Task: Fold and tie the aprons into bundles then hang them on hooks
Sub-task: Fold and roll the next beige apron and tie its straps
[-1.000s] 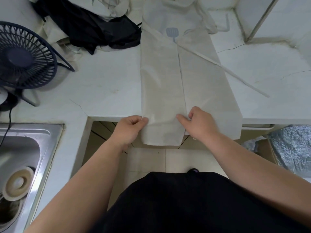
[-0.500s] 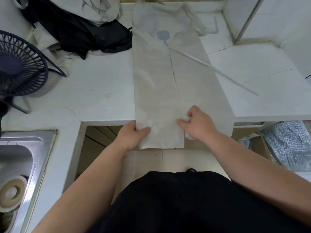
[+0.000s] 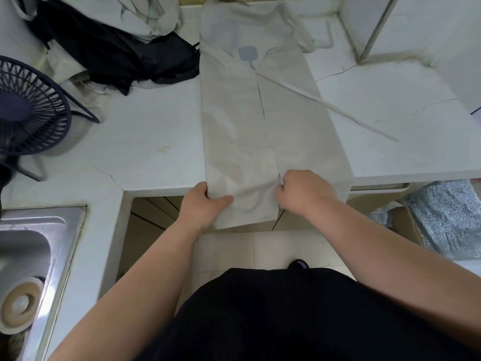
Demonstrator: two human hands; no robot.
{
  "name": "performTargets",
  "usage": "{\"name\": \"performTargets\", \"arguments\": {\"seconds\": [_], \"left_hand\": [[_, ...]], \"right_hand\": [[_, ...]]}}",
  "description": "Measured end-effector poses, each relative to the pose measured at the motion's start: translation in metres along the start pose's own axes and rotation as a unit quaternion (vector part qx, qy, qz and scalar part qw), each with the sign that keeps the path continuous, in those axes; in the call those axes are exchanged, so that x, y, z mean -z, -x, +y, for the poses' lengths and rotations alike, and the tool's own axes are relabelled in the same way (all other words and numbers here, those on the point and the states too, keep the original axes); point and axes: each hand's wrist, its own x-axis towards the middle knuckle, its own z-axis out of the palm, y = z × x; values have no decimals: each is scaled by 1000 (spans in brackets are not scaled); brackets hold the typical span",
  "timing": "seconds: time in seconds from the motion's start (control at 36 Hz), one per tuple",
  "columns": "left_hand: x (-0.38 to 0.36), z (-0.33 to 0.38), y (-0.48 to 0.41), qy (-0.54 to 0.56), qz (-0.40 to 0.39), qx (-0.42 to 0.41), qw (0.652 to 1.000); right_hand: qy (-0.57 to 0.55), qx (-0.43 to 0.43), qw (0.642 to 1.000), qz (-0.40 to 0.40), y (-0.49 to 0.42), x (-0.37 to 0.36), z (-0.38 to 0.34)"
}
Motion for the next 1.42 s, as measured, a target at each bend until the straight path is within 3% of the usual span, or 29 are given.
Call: {"name": "performTargets", "arguments": {"seconds": [0.11, 0.22, 0.36, 0.47, 0.61, 0.72, 0.83, 0.92, 1.06, 1.17, 1.28, 1.42], "left_hand": [[1, 0, 2, 3, 13, -10, 1000], [2, 2, 4, -38, 48, -5, 998], [-7, 6, 9, -108, 133, -11, 985], [-24, 11, 14, -235, 184, -96, 950], [-54, 31, 11, -369, 49, -248, 894], [-81, 48, 9, -415, -53, -233, 878], [-91, 54, 3, -432, -42, -175, 884], [-92, 55, 0, -383, -3, -168, 908], [-91, 51, -6, -372, 20, -171, 912], [-93, 51, -9, -335, 40, -163, 927], [-91, 52, -14, -321, 37, -162, 932], [-89, 53, -16, -335, 19, -167, 927]], "right_hand": [[-6, 51, 998, -26, -5, -4, -8], [-47, 51, 997, -35, -7, -11, 0], [-147, -18, 982, 118, -5, -13, 21], [-138, -40, 979, 144, -7, -16, 41], [-154, -82, 967, 185, -4, -13, 54], [-202, -108, 936, 268, -1, -13, 80], [-369, -169, 890, 209, -2, -13, 106], [-462, -167, 858, 148, -2, -18, 113], [-559, -166, 808, 88, -3, -22, 118], [-641, -220, 735, -19, -5, -19, 119], [-554, -148, 819, 27, -2, -23, 122], [-543, -156, 825, 36, -1, -22, 126]]}}
